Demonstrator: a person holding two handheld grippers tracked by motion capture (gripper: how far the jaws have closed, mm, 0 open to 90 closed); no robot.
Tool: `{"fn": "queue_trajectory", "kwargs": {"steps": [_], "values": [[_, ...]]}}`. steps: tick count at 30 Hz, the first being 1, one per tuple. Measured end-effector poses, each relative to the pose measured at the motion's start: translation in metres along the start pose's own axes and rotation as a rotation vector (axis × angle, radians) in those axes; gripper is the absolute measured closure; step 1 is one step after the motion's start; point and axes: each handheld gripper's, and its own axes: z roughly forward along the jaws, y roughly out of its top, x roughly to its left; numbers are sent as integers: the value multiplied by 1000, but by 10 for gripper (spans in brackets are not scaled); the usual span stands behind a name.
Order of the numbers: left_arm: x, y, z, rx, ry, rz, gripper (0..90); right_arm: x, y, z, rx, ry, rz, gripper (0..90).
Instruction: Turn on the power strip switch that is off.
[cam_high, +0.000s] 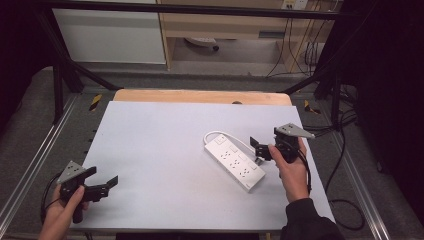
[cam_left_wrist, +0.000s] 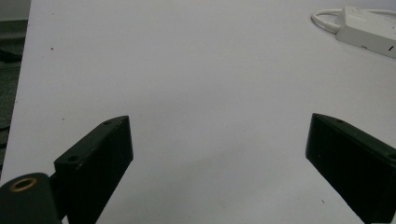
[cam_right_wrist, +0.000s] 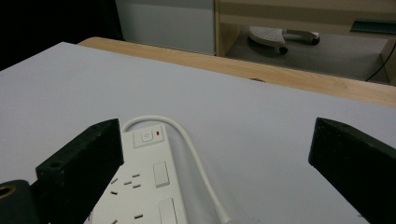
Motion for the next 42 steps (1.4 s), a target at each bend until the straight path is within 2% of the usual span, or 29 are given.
{"fn": "queue_trajectory", "kwargs": {"steps": [18,23,34,38,39,40,42], "values": [[0,0,0,-5,-6,5,74,3,-5,14,10,4,-12,89],[0,0,0,-6,-7,10,74,3,-6,17,7,10,-10,131],[-1,0,0,-4,-9,12,74,7,-10,25,44,23,-5,64],[-1,0,0,-5,-10,11,74,7,-11,28,53,28,-6,115],[-1,0,0,-5,-10,11,74,7,-11,29,53,31,-6,139],[-1,0,0,-5,-10,12,74,8,-10,30,46,38,0,206],[-1,0,0,-5,-11,13,74,8,-10,30,43,47,1,241]]}}
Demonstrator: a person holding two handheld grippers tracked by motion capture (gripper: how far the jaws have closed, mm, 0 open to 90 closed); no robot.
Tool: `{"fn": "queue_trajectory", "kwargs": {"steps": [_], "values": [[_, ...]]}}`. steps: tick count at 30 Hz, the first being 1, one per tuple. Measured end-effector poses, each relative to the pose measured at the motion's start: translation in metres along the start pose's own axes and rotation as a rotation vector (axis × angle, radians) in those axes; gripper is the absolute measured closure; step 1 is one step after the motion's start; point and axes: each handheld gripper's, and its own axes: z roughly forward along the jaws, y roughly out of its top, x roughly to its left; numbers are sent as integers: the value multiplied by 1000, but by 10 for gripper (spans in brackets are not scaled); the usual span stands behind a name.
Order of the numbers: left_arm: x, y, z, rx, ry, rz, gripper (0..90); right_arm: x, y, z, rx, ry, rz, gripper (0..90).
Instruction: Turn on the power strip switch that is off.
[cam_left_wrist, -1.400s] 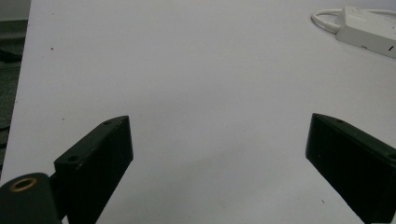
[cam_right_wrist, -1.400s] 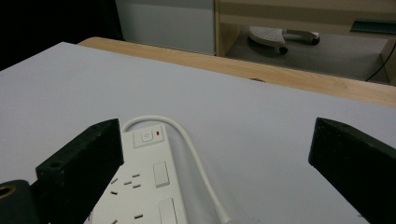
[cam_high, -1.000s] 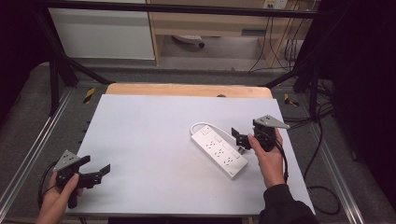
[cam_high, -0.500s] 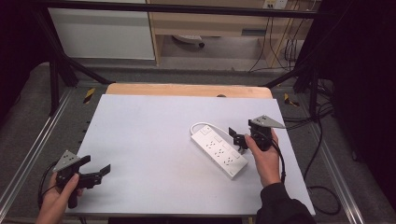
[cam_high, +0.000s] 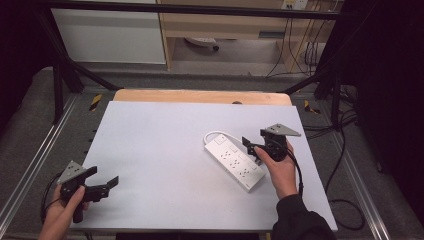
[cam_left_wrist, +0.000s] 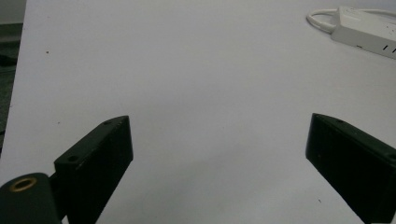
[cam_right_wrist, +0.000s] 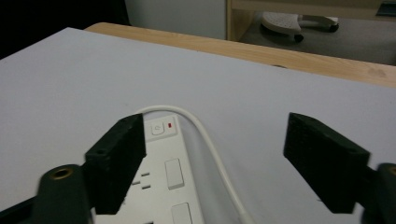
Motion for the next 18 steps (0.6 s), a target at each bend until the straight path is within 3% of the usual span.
{"fn": "queue_trajectory", "kwargs": {"steps": [7,18], "values": [[0,0,0,1,0,3,74,5,-2,3,-7,7,-18,538],[-1,1,1,1,-3,7,74,12,-3,11,-40,25,-42,820]]}}
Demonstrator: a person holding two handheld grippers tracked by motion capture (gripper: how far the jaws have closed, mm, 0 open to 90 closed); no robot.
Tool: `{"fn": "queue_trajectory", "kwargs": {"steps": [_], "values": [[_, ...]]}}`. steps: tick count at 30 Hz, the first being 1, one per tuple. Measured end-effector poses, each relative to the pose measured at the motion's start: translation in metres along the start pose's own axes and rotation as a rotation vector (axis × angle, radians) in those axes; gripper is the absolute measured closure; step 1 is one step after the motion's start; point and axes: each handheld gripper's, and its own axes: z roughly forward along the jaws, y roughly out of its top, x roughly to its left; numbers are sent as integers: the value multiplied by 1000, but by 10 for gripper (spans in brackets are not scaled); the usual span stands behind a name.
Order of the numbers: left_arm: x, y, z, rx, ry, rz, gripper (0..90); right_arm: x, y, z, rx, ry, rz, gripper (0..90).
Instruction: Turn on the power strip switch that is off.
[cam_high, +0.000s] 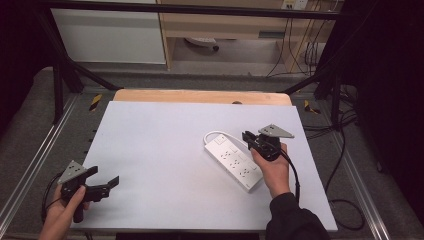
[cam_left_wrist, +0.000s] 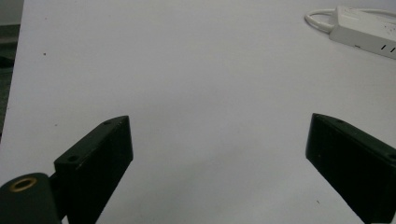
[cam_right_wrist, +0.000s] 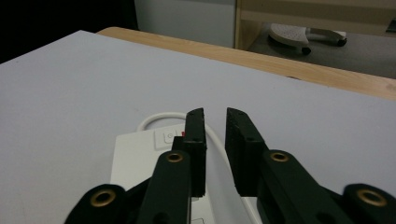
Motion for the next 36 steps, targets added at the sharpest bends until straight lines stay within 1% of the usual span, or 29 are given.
{"fn": "queue_trajectory", "kwargs": {"steps": [1,4,9,14,15,16,17,19,22,23,25,28,30,31,36], "values": [[0,0,0,0,0,1,74,0,0,0,0,0,0,820],[0,0,0,-4,-2,0,74,3,-1,4,3,6,-17,863],[0,0,0,-1,-2,3,73,3,-3,7,20,3,-15,899],[0,0,0,-2,-1,1,73,2,-7,10,34,-3,-9,900],[0,0,0,-1,-1,2,73,2,-9,12,45,0,-5,900],[0,0,0,-2,-2,2,73,2,-9,12,45,0,-5,900],[0,0,0,-2,-2,2,73,3,-11,13,59,-1,-15,900],[0,0,0,-1,-2,2,73,3,-12,14,66,-1,-14,900],[0,0,0,-1,-2,0,73,4,-15,15,76,-1,-11,900],[0,0,0,-1,-2,-1,73,3,-20,15,90,-1,1,900],[0,0,0,0,-2,1,73,2,-22,15,99,-2,5,900],[0,0,0,1,-1,1,73,0,-29,14,103,-5,27,900],[0,0,0,0,-2,2,74,-1,-33,13,113,-6,26,900],[0,0,0,0,-2,3,73,-2,-36,13,111,-5,35,900],[0,0,0,-1,-2,2,73,-2,-41,14,121,-3,35,900]]}}
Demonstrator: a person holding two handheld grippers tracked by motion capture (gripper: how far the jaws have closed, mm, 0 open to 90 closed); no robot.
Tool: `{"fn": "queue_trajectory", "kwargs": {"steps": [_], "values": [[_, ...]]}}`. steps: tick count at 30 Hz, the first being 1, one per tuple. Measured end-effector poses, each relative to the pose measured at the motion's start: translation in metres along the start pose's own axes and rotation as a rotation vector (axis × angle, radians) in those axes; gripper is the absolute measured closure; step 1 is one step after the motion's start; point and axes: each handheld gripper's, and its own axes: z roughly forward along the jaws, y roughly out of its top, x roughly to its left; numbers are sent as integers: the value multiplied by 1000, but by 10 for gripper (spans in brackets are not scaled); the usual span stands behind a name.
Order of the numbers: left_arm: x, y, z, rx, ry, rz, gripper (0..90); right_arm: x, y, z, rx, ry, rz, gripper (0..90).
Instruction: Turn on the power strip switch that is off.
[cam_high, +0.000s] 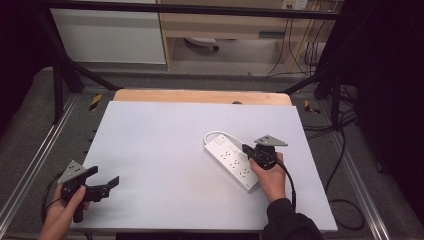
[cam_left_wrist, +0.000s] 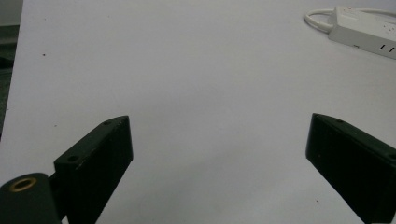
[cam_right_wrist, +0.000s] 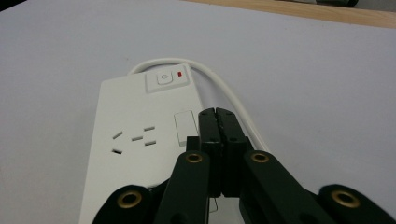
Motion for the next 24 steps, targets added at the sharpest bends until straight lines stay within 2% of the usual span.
{"fn": "queue_trajectory", "kwargs": {"steps": [24], "values": [[0,0,-1,-6,2,-5,73,9,-5,4,8,20,-21,900]]}}
